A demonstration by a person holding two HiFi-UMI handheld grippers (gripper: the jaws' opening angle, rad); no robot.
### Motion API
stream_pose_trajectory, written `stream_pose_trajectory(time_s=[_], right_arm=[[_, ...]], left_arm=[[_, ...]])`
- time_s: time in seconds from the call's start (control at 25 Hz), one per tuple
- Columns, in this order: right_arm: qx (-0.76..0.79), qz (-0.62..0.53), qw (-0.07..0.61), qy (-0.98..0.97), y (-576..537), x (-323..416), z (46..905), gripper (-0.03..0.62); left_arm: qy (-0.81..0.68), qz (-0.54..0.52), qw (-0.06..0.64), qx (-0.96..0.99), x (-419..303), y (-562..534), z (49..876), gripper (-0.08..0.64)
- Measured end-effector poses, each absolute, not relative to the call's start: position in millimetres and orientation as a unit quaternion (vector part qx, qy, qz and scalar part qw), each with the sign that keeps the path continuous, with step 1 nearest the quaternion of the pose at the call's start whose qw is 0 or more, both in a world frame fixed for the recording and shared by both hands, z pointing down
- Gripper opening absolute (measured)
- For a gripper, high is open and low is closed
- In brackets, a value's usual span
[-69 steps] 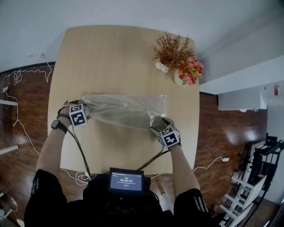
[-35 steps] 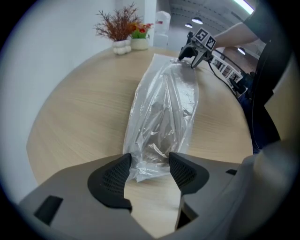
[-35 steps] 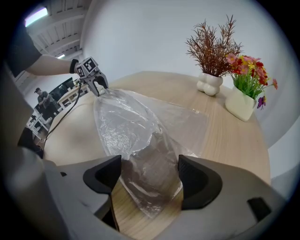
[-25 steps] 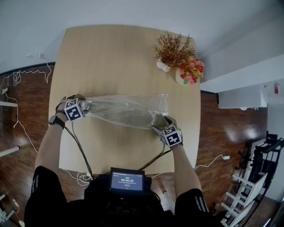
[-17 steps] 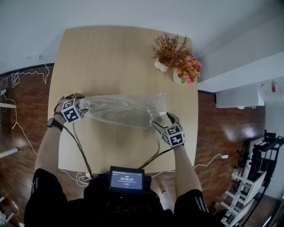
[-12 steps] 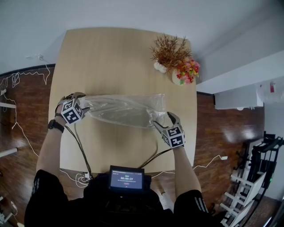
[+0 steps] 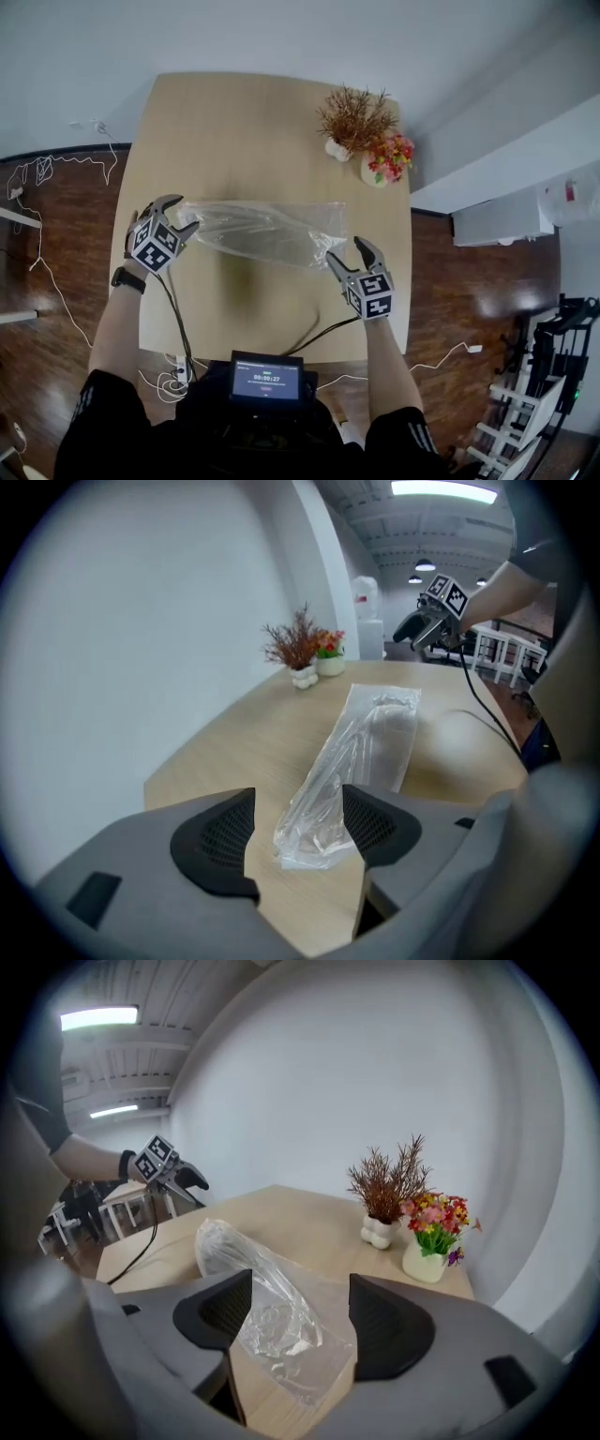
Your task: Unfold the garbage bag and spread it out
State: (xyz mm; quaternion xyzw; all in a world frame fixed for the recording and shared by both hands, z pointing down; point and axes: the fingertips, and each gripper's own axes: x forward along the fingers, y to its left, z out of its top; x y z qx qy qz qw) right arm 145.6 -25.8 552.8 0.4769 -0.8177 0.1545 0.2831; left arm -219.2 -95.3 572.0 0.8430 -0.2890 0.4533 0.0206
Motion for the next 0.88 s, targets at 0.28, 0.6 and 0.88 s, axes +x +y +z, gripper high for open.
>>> stream_pose_trajectory(time_s=[0.28, 0.6, 0.88], right_arm=[[0.483, 0.127, 0.193, -0.844, 4, 131, 474, 0.314], [0.469, 0.112, 0.127, -0.867, 70, 116, 407, 0.296], [0.444, 0.098, 0.102, -0.885, 136, 91, 386, 0.293]], left_arm=[[-0.328, 0.394, -0.004, 0.859, -195, -39, 509, 0.302], [-0.363, 0.325, -0.035, 0.872, -167, 45, 436, 0.302], [-0.358, 0.294, -0.023, 0.886, -145, 132, 415, 0.302]])
